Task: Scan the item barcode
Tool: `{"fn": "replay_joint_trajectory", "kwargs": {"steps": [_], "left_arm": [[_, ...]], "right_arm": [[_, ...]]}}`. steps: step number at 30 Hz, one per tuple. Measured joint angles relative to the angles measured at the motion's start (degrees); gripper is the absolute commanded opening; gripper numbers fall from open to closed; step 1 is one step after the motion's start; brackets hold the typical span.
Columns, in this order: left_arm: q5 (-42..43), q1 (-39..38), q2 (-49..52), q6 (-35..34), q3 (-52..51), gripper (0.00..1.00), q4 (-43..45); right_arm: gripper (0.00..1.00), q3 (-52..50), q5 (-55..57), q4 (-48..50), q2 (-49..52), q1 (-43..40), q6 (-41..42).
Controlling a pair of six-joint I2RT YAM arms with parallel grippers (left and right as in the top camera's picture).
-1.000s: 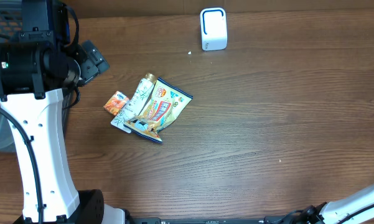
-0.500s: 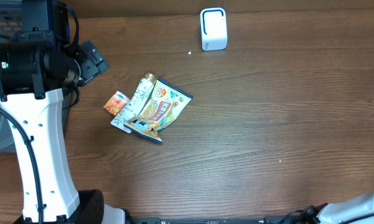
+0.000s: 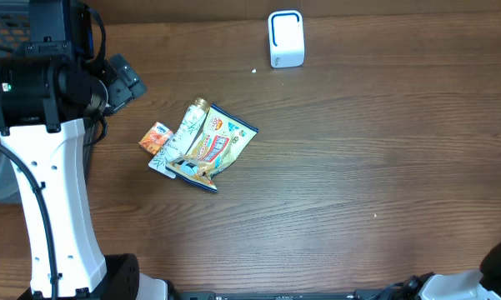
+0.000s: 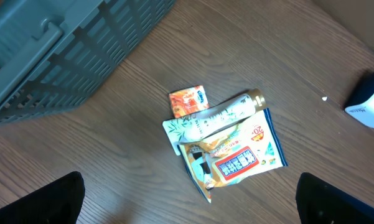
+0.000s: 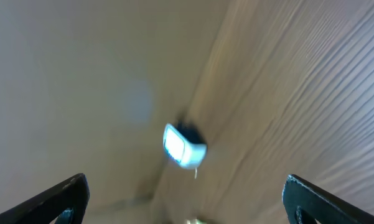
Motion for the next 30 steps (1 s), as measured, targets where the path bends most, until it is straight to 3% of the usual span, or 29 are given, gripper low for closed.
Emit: {"fn": "replay_joint_trajectory", "kwargs": {"steps": [9,16,21,30], "left_arm": [[0.00,0.00,0.00,0.00,0.00,1.00,0.00],[0.00,0.00,0.00,0.00,0.00,1.00,1.60],[0.20,0.00,0.00,-0.02,0.00,1.00,2.03],[7.78,-0.02,0.48,1.64,-1.55,1.00,0.55]], "right_arm": [[1.00,0.00,14.49,-9.53,0.04,21.35,-4.98],[1.00,0.00,21.35,-8.37,0.15,36.09,-5.75],[1.00,0.00,22.67,-4.39,0.15,42.88,-5.97],[1.00,0.00,26.95,-4.04,2.25,52.46,-5.99]]}}
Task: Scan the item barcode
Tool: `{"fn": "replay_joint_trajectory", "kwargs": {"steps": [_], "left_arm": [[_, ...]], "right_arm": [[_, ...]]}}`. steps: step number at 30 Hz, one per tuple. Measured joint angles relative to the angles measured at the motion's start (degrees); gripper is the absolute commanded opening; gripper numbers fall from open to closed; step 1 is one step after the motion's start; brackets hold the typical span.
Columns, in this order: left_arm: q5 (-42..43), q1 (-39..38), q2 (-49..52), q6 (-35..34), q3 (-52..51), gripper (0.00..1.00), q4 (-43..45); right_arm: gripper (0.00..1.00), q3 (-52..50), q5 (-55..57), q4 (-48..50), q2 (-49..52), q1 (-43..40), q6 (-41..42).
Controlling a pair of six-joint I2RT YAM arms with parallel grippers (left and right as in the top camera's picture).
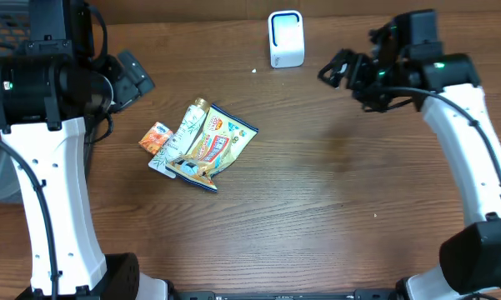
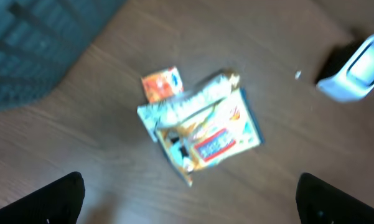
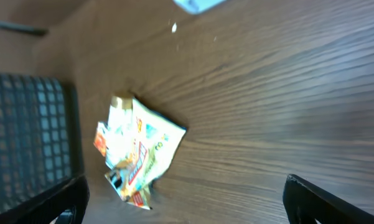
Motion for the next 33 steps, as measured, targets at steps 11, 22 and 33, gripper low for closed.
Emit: {"fn": "replay_joint_trajectory", "kwargs": {"steps": [11,22,33], "left_arm": [[12.02,-0.55,2.38,12.59,-28.39,0.93,11.08],[24.94,-4.76,2.89,20.44,-55.10,0.92,39.36],[14.53,-6.38,2.93,20.52,-59.39,0.85,48.98]], "right_arm": [[1.00,-0.07,1.53,0.66,4.57,4.98,0.02],[1.00,-0.07,1.64,0.79,4.57,4.81,0.02],[1.00,-0.07,2.84,0.52,4.57,4.79,0.00]]}}
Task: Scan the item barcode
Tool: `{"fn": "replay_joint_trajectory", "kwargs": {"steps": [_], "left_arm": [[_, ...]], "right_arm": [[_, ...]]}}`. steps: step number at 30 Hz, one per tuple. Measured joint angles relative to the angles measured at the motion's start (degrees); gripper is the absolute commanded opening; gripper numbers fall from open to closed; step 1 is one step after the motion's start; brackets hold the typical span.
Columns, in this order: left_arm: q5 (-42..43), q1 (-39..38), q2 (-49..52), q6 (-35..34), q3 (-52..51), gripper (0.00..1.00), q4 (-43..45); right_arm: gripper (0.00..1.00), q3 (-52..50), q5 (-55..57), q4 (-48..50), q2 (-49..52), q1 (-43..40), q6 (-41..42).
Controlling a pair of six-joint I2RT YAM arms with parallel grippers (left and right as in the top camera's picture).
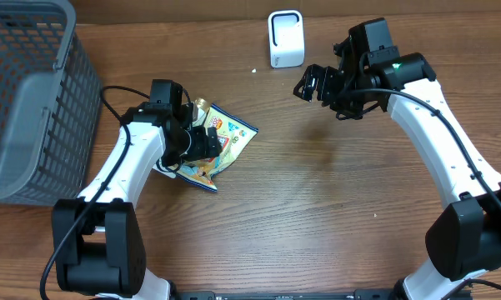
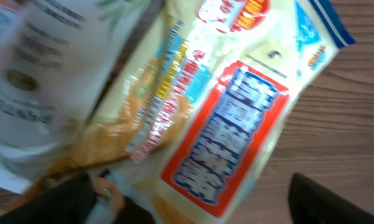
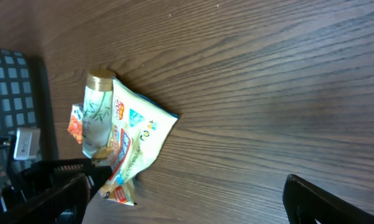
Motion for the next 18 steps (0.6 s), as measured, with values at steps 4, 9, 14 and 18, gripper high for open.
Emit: {"fn": "replay_joint_trajectory", "kwargs": {"steps": [4,9,14,18], "left_arm": [[-2.05,-0.85,0.09,-0.11,-0.15,0.82,-0.35],[-0.24,-5.11,3.48,-0.09,-1.49,0.81,-0.39],[4.50,-10.10,7.06,-0.31,-1.97,0.82,0.96],[7.69,-14.43,7.30,-1.79,-1.97,0.83,3.26]], "right_arm": [[1.00,0.00,0.72,-0.59,0.00,0.00,-0.02],[1.00,0.00,1.57,-0.81,0.00,0.00,0.02],[1.00,0.00,1.73,-1.05,0.00,-0.02,-0.02],[1.00,0.00,3.19,-2.49,0.00,-0.02,-0.02]]}}
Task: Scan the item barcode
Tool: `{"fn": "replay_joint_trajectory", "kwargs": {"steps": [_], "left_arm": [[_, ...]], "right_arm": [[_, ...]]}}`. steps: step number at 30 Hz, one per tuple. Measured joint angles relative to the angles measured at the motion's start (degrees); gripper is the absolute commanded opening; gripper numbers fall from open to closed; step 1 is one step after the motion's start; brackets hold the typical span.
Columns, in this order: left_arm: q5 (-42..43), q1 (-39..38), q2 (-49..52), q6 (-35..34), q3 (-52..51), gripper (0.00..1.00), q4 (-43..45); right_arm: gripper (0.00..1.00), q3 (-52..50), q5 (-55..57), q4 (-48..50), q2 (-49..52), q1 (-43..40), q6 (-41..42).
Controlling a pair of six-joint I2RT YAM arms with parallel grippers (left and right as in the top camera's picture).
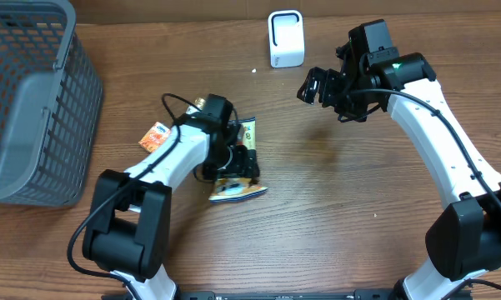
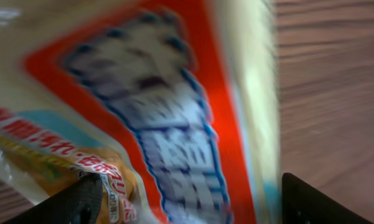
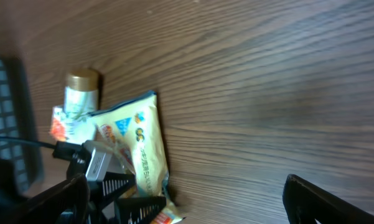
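The snack bag (image 1: 236, 185), yellow with a red and blue label, lies mid-table and fills the left wrist view (image 2: 174, 106). My left gripper (image 1: 232, 157) is low over it, open, one finger on each side of the bag (image 2: 187, 202). The right wrist view shows the bag (image 3: 143, 149) with the left gripper's fingers (image 3: 121, 183) at its lower end. The white scanner (image 1: 285, 37) stands at the table's back edge. My right gripper (image 1: 321, 85) hangs open in the air right of the scanner, holding nothing (image 3: 187, 202).
A grey mesh basket (image 1: 29, 100) stands at the far left. A small orange packet (image 1: 156, 136) and a gold-capped tube (image 3: 81, 90) lie just left of the bag. The wooden table (image 1: 358, 208) stretches to the right and front.
My left gripper has moved from the left part of the pile to the bag's right side. The bag has turned and shifted, its lower end now further right. The right arm has barely moved.
At first my left arm was high at the left and the right arm was outside the overhead view. Then the right gripper appeared near the scanner. Later the left gripper was down at the pile, open. Now it straddles the shifted snack bag.
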Motion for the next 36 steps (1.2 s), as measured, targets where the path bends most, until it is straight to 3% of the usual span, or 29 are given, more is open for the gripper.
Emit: {"fn": "replay_joint_trajectory", "kwargs": {"steps": [11,17,25,27,28,30,33,36], "left_arm": [[7.93,-6.78,0.39,-0.44,-0.02,0.83,2.60],[8.57,-3.17,0.57,-0.42,2.91,0.82,-5.03],[8.31,5.90,0.79,-0.39,16.85,0.80,-17.88],[7.96,7.80,0.79,-0.44,19.56,0.76,-20.09],[7.48,8.70,0.79,-0.48,20.68,0.74,-20.87],[5.90,10.21,0.79,-1.11,22.01,0.69,-21.68],[1.99,12.74,0.79,-4.33,22.49,0.63,-22.84],[-0.76,14.88,0.81,-6.69,22.49,0.57,-23.45]], "right_arm": [[1.00,0.00,3.08,-1.07,0.00,0.00,0.02],[1.00,0.00,3.37,-1.20,0.00,0.00,0.02],[0.99,-0.22,3.52,-1.14,0.00,0.37,0.00],[0.75,-0.81,3.52,-0.70,0.00,0.87,-0.37],[0.57,-1.36,3.45,-0.37,0.00,1.29,-0.39],[0.34,-2.80,3.41,0.68,0.00,2.40,-0.04],[0.17,-6.05,3.43,3.08,0.02,4.50,0.28],[0.15,-10.51,3.08,7.58,0.04,7.26,2.25]]}}
